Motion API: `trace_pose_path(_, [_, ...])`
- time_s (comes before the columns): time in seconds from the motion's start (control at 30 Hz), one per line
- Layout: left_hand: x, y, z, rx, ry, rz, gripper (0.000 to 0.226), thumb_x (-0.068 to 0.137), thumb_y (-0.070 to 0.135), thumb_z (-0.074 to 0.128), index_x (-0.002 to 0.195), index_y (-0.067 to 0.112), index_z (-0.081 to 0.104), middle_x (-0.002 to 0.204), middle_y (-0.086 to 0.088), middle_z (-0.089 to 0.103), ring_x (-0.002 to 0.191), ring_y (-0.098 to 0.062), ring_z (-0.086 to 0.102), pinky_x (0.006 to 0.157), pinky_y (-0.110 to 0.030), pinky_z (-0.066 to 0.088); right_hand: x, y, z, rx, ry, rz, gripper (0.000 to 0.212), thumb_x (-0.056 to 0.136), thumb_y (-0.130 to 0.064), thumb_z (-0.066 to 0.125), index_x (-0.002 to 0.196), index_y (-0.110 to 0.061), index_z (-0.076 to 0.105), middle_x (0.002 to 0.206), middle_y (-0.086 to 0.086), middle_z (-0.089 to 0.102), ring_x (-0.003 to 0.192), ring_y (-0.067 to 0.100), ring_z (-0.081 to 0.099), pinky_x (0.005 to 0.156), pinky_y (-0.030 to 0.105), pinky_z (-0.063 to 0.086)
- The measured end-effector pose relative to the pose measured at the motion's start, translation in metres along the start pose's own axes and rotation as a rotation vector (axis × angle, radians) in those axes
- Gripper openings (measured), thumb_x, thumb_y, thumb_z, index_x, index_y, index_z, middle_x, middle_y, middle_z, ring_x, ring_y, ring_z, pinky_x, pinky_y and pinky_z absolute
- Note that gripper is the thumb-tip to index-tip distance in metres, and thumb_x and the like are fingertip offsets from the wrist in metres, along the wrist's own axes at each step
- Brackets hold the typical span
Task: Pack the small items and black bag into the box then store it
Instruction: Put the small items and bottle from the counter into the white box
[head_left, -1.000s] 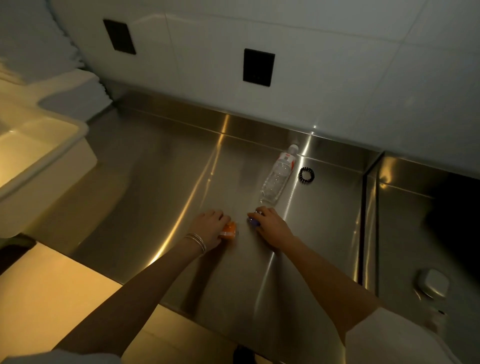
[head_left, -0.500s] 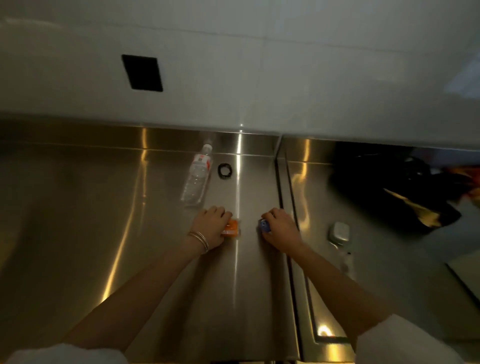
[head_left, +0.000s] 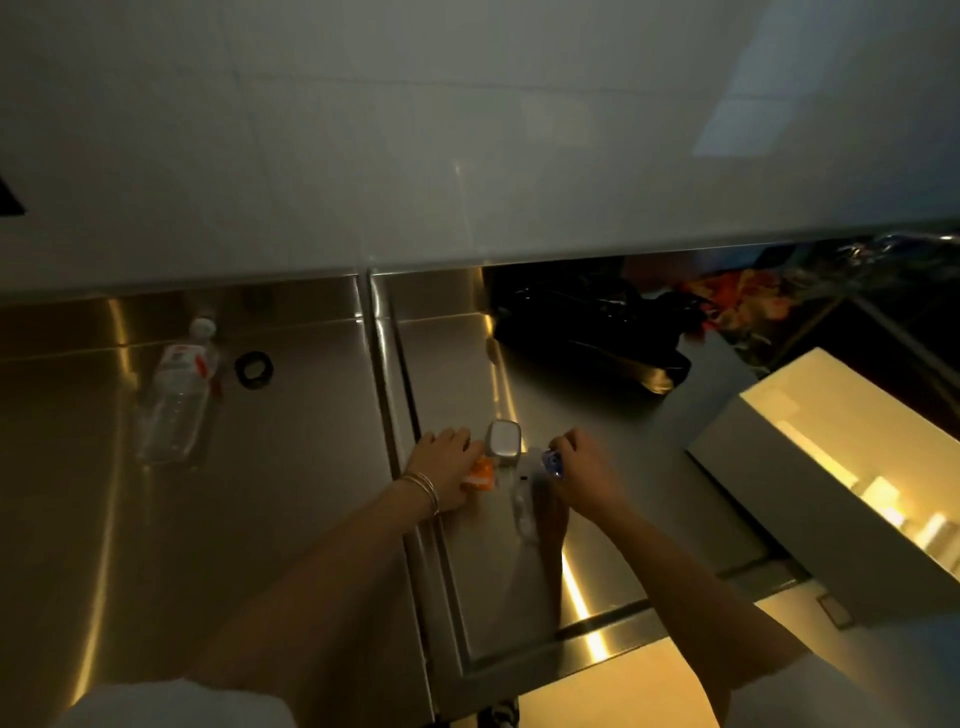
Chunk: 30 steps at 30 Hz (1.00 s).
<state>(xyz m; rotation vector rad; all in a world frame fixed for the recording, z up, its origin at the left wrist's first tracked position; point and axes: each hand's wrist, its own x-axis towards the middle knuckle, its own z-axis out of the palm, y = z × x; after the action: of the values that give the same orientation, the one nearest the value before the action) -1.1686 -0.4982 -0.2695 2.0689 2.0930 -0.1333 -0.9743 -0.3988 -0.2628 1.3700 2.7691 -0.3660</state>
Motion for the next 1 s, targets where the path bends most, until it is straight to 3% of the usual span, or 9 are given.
trace_pose_path(0.23, [0.016,0.023,0.013,0.041,-0.053,-0.094,0.058,0.082,0.028,0.060,0.133,0.017,0.035,0.132,-0.011,0.040,0.118,-0.029,0.041,0.098,-0.041,0.032,0.009,0.014,0.012,0.041,-0.084,-0.053,0.041,0.089,-0.021,0.057,0.128,-0.015,0.047,0.131,0.007,0.045,0.119,0.022,0.043,0.097,0.029,0.041])
trace_pose_path(0.47, [-0.007,-0.018,-0.005,0.020,0.060,-0.191,0.077,0.071,0.063,0.060,0.134,0.022,0.040,0.131,-0.004,0.045,0.119,-0.023,0.041,0.100,-0.039,0.033,0.028,-0.003,0.005,0.059,-0.030,-0.221,0.053,0.085,-0.023,0.063,0.133,-0.016,0.043,0.140,0.008,0.038,0.129,0.022,0.035,0.102,0.030,0.038])
trace_pose_path(0.8, [-0.104,-0.108,-0.017,0.026,0.124,-0.535,0.059,0.083,0.044,0.056,0.134,0.020,0.040,0.134,-0.007,0.042,0.122,-0.025,0.040,0.101,-0.038,0.033,0.072,-0.138,0.000,0.086,-0.053,-0.537,0.061,0.080,-0.018,0.067,0.135,-0.020,0.039,0.140,0.007,0.038,0.127,0.023,0.039,0.103,0.033,0.038])
trace_pose_path(1.0, [-0.144,-0.183,-0.018,0.016,0.174,-0.595,0.059,0.081,0.040,0.060,0.132,0.017,0.042,0.133,-0.009,0.044,0.121,-0.027,0.041,0.098,-0.037,0.034,0.096,-0.237,0.010,0.063,-0.082,-0.625,0.062,0.083,-0.017,0.065,0.138,-0.016,0.036,0.144,0.009,0.036,0.130,0.025,0.038,0.106,0.036,0.038])
